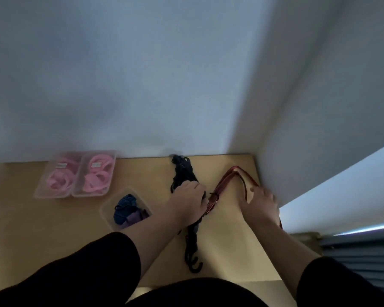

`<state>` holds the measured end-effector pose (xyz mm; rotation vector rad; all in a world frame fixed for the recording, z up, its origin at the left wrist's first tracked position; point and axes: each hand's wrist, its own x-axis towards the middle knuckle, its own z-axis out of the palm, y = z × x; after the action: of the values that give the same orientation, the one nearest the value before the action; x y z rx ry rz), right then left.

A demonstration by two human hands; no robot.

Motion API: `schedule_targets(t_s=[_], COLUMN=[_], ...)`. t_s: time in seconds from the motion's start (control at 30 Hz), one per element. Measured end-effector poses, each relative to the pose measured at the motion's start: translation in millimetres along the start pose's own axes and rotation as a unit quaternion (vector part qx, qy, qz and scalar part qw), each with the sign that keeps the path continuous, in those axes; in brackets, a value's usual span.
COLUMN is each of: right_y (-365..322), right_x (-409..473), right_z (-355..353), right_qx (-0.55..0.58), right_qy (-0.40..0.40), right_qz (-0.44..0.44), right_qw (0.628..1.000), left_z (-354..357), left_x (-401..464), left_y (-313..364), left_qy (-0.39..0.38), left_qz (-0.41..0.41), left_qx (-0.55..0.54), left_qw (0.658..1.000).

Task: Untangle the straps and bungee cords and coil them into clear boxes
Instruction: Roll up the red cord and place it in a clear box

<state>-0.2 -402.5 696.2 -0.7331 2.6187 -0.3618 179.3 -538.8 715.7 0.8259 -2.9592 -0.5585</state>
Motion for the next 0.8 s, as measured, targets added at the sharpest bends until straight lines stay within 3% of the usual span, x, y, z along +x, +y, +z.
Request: schedule_targets(t_s=[0.13, 0.3, 0.5, 0.63, 0.8], right_y=[32.0, 46.1, 51.7, 54.8, 55.3], right_x=[-3.2, -7.6, -4.0, -2.9, -0.2], right_z=[-0.5, 12.6, 20.3, 25.4, 23.2], right_qx=[-0.009, -0.018, 0.0, 0.043, 0.036], right_qy=[-0.013, -0.037, -0.046, -0.044, -0.033], right_qz=[0.031, 0.015, 0.011, 0.029, 0.035], right_qw=[0.999, 0.999, 0.999, 0.998, 0.998], left_z=[16.8, 39.1, 57.1, 59.8, 45.4], left_x=[31.5, 57.2, 76.4, 77.5, 66.9], left_y=[25.8, 34.8, 40.6, 41.2, 43.9], left_qy=[-0.057, -0.141, -0.132, -0.158, -0.142], left_qz=[-0.006, -0.106, -0.209, -0.22, -0.158], left_qx=[-0.034, -0.044, -0.056, -0.089, -0.191], left_qw=[0.998, 0.983, 0.967, 0.958, 0.958])
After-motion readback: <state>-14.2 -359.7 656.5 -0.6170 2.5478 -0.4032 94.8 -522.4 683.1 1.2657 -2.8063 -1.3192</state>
